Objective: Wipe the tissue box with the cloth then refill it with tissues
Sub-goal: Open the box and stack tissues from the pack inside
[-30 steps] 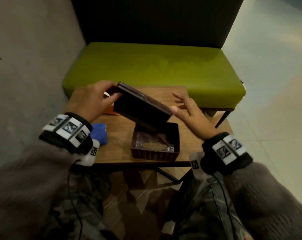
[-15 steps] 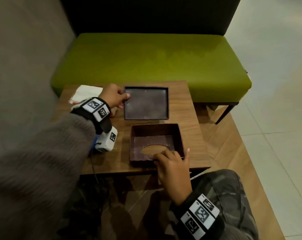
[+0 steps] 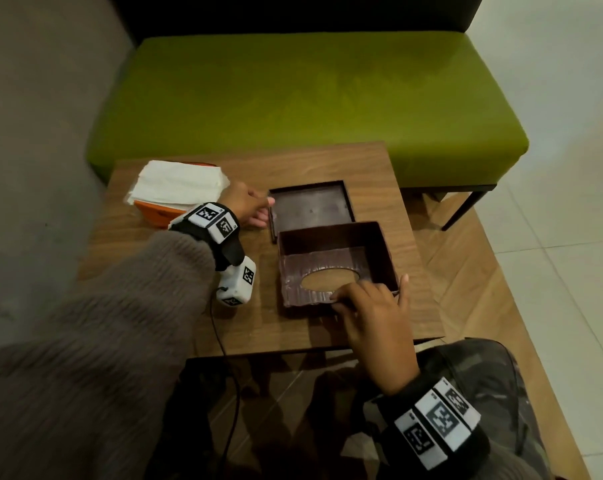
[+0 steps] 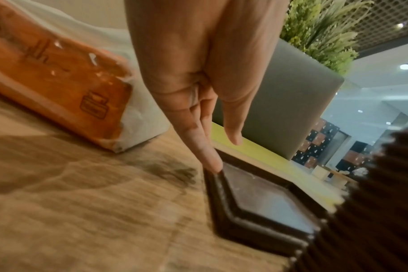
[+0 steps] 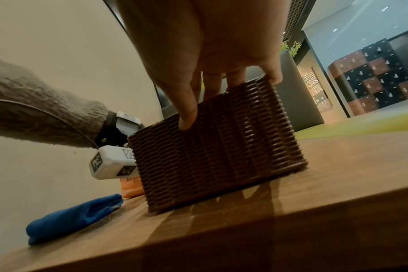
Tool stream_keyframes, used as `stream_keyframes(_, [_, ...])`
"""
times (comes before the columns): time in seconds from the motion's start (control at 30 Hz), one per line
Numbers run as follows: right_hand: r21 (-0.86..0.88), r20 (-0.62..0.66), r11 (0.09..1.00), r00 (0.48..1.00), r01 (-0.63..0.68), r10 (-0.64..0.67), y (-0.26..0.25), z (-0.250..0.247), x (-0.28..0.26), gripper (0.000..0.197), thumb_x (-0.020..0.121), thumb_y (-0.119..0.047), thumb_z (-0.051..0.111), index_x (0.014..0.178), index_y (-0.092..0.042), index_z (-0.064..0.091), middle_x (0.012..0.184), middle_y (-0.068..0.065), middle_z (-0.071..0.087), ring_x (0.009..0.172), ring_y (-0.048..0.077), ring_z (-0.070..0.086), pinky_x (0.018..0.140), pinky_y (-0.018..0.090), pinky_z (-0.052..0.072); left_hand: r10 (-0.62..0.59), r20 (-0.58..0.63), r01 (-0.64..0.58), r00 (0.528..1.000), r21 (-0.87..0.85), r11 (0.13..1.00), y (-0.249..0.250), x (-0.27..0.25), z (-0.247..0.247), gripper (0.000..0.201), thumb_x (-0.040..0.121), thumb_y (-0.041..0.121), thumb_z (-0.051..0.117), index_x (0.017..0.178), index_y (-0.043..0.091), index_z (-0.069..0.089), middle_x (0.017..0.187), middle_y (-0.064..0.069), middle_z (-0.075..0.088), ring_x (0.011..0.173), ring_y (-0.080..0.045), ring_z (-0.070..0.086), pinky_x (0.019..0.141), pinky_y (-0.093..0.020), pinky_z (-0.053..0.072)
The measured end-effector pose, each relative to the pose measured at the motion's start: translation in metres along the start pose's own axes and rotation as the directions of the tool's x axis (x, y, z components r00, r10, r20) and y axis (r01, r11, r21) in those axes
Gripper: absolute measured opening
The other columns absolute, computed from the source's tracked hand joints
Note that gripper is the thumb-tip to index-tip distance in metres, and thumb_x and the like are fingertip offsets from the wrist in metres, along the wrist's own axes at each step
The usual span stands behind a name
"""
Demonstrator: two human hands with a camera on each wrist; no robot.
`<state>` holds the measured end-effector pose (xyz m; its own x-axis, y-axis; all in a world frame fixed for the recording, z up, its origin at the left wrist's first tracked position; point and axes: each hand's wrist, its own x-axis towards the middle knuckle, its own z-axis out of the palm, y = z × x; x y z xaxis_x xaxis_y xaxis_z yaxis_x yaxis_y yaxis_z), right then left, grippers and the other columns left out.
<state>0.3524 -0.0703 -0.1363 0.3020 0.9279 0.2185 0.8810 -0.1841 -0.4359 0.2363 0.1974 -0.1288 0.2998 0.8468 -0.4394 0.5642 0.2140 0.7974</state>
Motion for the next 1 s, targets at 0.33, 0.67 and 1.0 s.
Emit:
stream_keyframes(0.33, [0.065,0.116,0.995,0.991,-0.071,0.063,-0.001,-0.006,0.009,0.012,0.087,-0.023,0.065,0.091,-0.023,0.054,0.088,-0.012,0.059,0.090,0.012,0.056,0.117,0.045,0.001,0.539,-0.228,-0.280,0.811,0.658,0.699,0.019,-0.031,-0.097,0.011,0.087,0.008,0.059,0.096,0.007,0.066,0.087,-0.014,0.062,0.084,-0.028,0.057,0.075,-0.041,0.045])
stream_keyframes(0.67, [0.098,0.102,0.993,0.994,-0.058,0.048,-0.002,-0.005,0.017,0.011,0.087,-0.022,0.064,0.092,-0.023,0.054,0.090,-0.013,0.060,0.093,0.011,0.057,0.115,0.041,-0.001,0.422,0.196,-0.358,0.885,0.866,0.349,-0.016,-0.022,-0.135,0.027,0.077,0.013,0.074,0.101,0.007,0.064,0.097,-0.016,0.063,0.096,-0.033,0.053,0.083,-0.043,0.044])
stream_keyframes(1.0, [0.087,0.073,0.995,0.996,-0.053,0.046,-0.005,0.000,0.023,0.011,0.088,-0.021,0.065,0.094,-0.021,0.056,0.089,-0.011,0.060,0.094,0.013,0.058,0.115,0.042,-0.001,0.292,0.249,-0.357,0.924,0.836,0.417,-0.013,-0.025,-0.135,0.048,0.069,0.016,0.082,0.110,0.007,0.058,0.109,-0.012,0.064,0.101,-0.031,0.059,0.087,-0.037,0.044])
